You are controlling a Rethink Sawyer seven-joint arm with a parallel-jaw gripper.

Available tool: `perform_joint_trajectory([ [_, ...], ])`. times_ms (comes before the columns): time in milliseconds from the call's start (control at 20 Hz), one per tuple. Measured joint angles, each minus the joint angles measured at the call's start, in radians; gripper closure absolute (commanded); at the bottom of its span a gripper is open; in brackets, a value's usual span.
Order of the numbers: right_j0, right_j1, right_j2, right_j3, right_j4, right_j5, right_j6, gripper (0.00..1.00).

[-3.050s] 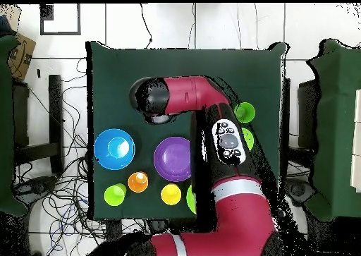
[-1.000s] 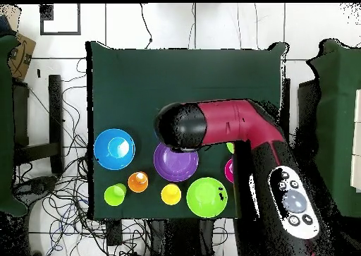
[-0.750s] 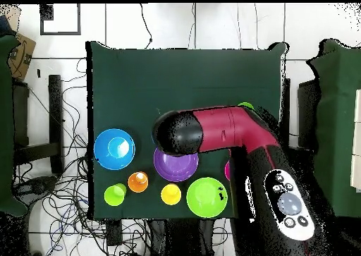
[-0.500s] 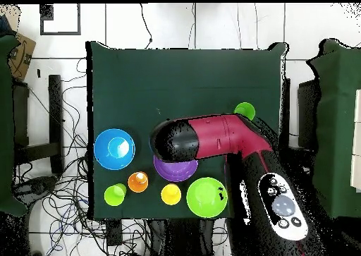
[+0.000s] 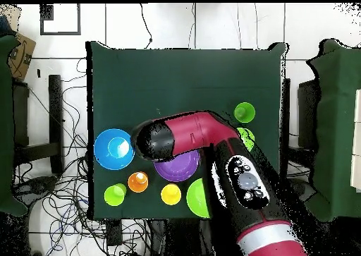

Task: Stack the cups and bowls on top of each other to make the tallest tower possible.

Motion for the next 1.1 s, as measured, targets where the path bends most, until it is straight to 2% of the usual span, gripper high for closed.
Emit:
perform_joint_trajectory([
  [450,0.010,0.003,-0.008,0.000,0.000,0.000,0.000,0.00],
  [1100,-0.085,-0.054,-0.006,0.000,0.015,0.000,0.000,0.00],
])
